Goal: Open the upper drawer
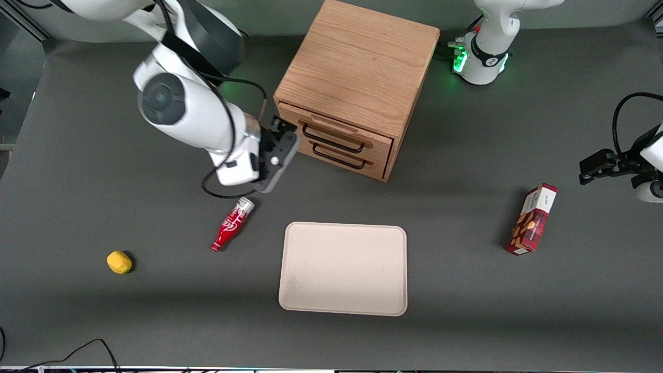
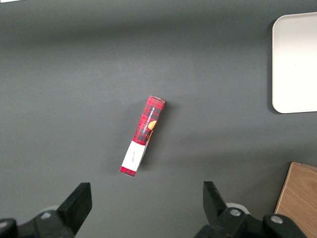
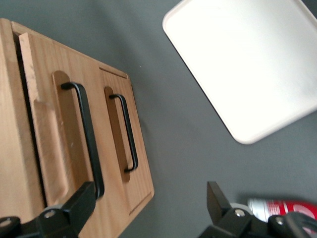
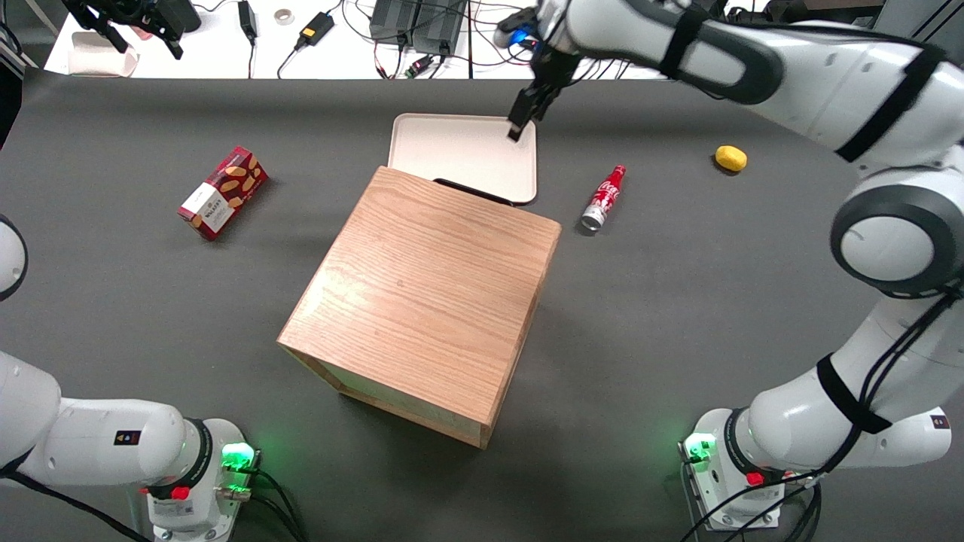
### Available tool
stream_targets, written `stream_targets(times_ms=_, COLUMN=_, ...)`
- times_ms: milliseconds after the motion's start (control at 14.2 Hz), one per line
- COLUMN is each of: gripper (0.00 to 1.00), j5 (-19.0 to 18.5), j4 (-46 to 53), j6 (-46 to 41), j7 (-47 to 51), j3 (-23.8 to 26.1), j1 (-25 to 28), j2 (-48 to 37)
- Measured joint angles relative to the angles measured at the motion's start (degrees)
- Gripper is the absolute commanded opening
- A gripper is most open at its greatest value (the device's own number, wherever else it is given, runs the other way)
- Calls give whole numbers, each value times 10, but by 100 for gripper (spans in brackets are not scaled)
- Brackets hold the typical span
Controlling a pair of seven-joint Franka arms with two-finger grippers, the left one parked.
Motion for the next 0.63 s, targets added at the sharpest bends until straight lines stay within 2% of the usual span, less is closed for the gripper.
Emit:
stream_targets(times_ms=352, gripper=100, j5=-54, j4=-6, j6=24, j7=0, j3=22, j1=48, j2=48)
stream_targets(times_ms=634, gripper=100, j5=-64, j4=-38, j6=50, j7=-1, j3=24, j1=51, j2=56)
